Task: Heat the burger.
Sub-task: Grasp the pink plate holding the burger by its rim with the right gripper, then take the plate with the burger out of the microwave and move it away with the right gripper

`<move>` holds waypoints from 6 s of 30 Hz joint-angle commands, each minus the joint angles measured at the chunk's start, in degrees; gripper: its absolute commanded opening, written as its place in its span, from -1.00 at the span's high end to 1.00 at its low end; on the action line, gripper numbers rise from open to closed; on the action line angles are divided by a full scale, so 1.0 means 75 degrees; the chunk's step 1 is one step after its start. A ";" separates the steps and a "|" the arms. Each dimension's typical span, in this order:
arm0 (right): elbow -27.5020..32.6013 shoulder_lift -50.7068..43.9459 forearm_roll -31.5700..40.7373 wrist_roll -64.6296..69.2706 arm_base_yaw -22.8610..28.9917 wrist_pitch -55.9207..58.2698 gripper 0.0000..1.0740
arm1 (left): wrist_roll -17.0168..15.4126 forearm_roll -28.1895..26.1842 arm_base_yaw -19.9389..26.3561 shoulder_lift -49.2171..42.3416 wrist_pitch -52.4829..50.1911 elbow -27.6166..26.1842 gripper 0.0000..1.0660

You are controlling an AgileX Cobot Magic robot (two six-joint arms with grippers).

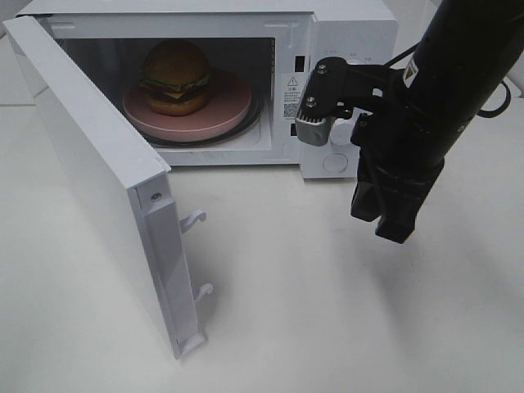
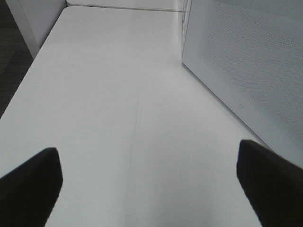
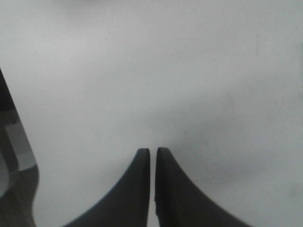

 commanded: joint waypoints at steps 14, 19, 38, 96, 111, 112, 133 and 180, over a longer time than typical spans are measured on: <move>-0.0069 -0.0092 -0.0535 -0.4095 -0.0023 -0.0886 0.76 | 0.0015 -0.0015 0.0015 -0.0008 -0.0069 0.0023 -0.72; -0.0069 -0.0092 -0.0795 -0.4660 -0.0023 -0.1253 0.54 | 0.0015 -0.0015 0.0015 -0.0008 -0.0069 0.0023 -0.72; -0.0069 0.0298 -0.1100 -0.3606 0.0076 -0.2307 -0.63 | 0.0015 -0.0015 0.0015 -0.0008 -0.0069 0.0023 -0.72; -0.4637 0.5096 -0.1727 -0.1780 0.0886 -0.3965 -0.56 | 0.0015 -0.0015 0.0015 -0.0008 -0.0069 0.0023 -0.72; -0.6325 0.6081 -0.1688 -0.1749 0.0772 -0.3002 -0.55 | 0.0015 -0.0015 0.0015 -0.0008 -0.0069 0.0023 -0.72; -0.6425 0.6134 -0.1696 -0.1749 0.0718 -0.2987 -0.54 | 0.0015 -0.0015 0.0015 -0.0008 -0.0069 0.0023 -0.72; -0.7143 0.6600 -0.1520 -0.1872 0.0596 -0.3018 1.00 | 0.0015 -0.0015 0.0015 -0.0008 -0.0069 0.0023 -0.72; -0.4660 0.4637 -0.0428 -0.4591 0.0795 -0.4324 1.00 | 0.0015 -0.0015 0.0015 -0.0008 -0.0069 0.0023 -0.72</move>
